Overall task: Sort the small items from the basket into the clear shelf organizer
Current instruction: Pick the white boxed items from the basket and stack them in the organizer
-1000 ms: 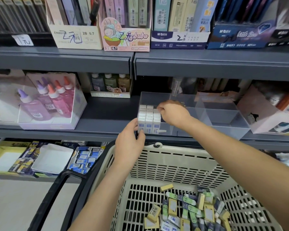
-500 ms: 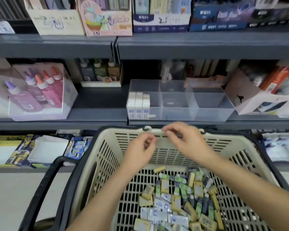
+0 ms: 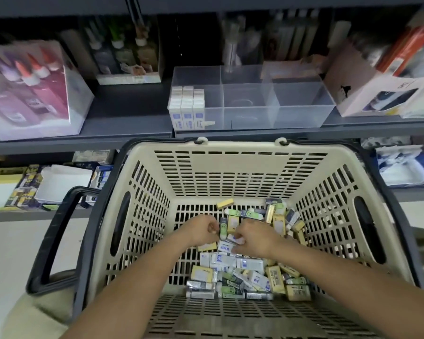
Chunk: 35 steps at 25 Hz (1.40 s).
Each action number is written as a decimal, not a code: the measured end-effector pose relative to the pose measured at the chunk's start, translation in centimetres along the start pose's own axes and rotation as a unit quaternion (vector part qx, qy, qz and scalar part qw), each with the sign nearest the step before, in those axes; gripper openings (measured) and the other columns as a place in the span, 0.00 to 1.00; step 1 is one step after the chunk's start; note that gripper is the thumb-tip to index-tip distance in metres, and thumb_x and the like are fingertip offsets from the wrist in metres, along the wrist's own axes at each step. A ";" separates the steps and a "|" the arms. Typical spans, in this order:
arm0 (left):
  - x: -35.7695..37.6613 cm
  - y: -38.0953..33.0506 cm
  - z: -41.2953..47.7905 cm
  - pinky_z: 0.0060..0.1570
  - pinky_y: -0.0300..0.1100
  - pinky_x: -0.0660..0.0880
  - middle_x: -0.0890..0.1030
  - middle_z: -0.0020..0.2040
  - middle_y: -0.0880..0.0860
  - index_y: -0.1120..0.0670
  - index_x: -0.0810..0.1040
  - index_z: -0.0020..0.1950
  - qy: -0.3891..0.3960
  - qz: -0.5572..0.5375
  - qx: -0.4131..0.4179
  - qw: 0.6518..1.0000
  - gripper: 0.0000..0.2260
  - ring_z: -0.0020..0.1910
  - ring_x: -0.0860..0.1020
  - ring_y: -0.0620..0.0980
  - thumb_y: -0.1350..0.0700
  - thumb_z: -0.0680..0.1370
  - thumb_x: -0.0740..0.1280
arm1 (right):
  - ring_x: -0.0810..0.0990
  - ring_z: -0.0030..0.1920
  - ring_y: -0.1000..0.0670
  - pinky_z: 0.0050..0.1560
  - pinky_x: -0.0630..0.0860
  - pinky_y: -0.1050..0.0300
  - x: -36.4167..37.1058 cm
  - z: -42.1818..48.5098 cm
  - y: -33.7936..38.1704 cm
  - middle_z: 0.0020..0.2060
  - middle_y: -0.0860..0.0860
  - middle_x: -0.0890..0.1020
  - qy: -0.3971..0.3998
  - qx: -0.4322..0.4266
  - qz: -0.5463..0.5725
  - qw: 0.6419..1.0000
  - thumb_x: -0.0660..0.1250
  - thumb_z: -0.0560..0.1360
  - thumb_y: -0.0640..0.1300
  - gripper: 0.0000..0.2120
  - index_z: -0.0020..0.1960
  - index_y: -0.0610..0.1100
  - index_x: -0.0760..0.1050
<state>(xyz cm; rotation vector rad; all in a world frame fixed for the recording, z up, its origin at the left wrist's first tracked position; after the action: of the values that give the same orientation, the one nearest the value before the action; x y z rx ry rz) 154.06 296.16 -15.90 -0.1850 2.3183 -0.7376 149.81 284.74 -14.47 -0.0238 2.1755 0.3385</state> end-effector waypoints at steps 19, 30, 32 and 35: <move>4.2 -3.0 0.0 0.55 0.49 0.70 0.73 0.59 0.56 0.55 0.72 0.60 0.036 0.285 0.071 0.955 0.16 0.60 0.70 0.55 0.50 0.76 0.66 | 0.75 0.51 0.46 0.48 0.69 0.54 1.1 0.4 -1.8 0.49 0.49 0.78 -0.022 0.030 0.040 0.998 0.68 0.70 0.55 0.18 0.55 0.47 0.73; 0.5 -0.5 -0.8 0.48 0.41 0.78 0.78 0.54 0.55 0.57 0.72 0.58 0.081 -0.255 -0.084 0.960 0.13 0.51 0.79 0.49 0.60 0.75 0.68 | 0.76 0.36 0.51 0.40 0.72 0.60 -2.4 0.3 -3.8 0.38 0.48 0.80 -0.061 0.104 0.416 0.902 0.70 0.73 0.41 0.07 0.49 0.43 0.74; 0.0 -1.4 -0.8 0.49 0.42 0.78 0.79 0.56 0.58 0.57 0.73 0.58 0.062 -0.415 -0.076 0.905 0.14 0.54 0.79 0.52 0.65 0.74 0.68 | 0.77 0.40 0.50 0.41 0.73 0.59 -3.2 -0.1 -3.5 0.41 0.45 0.81 -0.062 0.108 0.487 0.864 0.69 0.73 0.39 0.05 0.49 0.42 0.75; 0.4 -3.0 -0.8 0.52 0.46 0.77 0.81 0.55 0.58 0.58 0.73 0.62 0.074 -0.543 -0.045 0.835 0.20 0.54 0.80 0.56 0.63 0.71 0.72 | 0.80 0.35 0.54 0.36 0.76 0.64 -3.9 -0.4 -1.3 0.34 0.50 0.82 -0.041 0.050 0.537 0.841 0.69 0.73 0.38 0.01 0.44 0.42 0.77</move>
<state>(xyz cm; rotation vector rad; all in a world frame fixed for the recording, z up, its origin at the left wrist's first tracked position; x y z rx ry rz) 153.05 293.91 -14.01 -1.6272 2.2503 -1.1742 151.99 282.99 -11.41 1.2813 1.9082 0.8175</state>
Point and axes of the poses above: each hand's wrist, its own z-axis towards the middle knuckle, its own x-axis out of the palm, y = z × x, the point moved 9 cm from there along z, towards the middle knuckle
